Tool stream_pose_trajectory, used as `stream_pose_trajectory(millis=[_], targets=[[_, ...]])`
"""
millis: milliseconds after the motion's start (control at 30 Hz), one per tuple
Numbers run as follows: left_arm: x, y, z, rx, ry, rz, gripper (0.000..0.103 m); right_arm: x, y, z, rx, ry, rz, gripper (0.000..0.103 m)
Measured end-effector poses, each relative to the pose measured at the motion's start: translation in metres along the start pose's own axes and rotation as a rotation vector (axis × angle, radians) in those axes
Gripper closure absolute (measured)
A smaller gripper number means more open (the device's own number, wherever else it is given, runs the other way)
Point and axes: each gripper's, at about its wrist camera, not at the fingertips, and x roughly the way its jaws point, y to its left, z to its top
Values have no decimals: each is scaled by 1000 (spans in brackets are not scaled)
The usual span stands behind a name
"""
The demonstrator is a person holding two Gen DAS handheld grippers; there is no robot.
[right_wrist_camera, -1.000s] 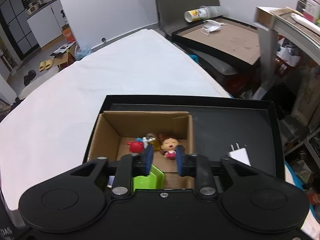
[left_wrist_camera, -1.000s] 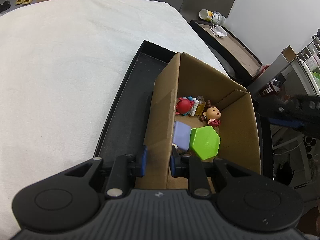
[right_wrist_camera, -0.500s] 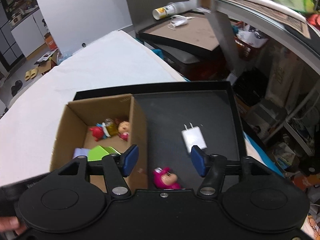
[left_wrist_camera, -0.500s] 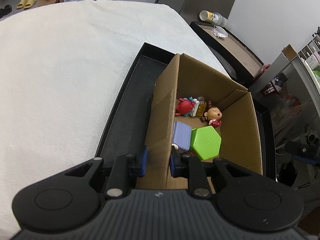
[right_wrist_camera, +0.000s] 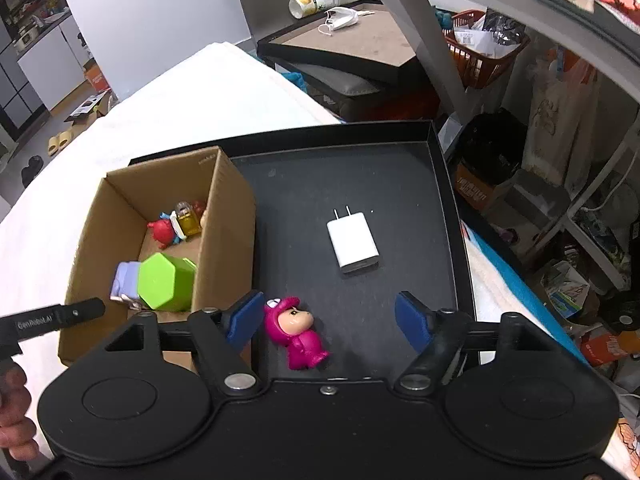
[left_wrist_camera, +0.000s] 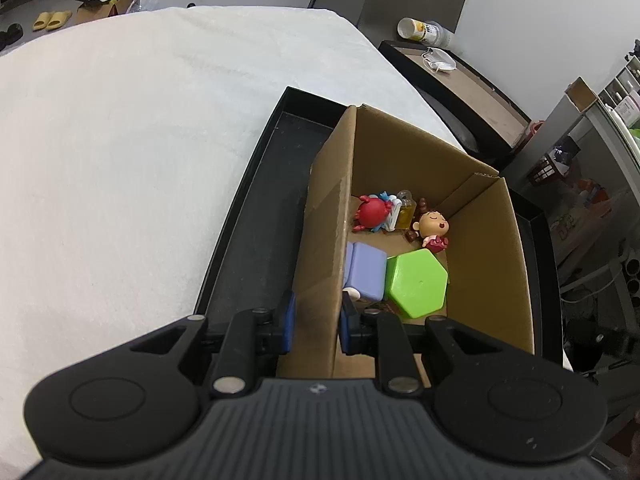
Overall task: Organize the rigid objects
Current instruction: 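Move the right tool back to the pink figure on the tray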
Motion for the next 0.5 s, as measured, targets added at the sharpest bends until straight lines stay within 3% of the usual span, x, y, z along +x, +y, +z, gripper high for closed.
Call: stream_pose_trajectory(millis=[333, 500], targets=[[2, -1, 0, -3, 5, 4, 83, 34, -2, -16, -29, 50, 28, 32], [3, -2, 0, -2, 5, 12, 83, 50, -7, -17, 19, 99, 75, 37]])
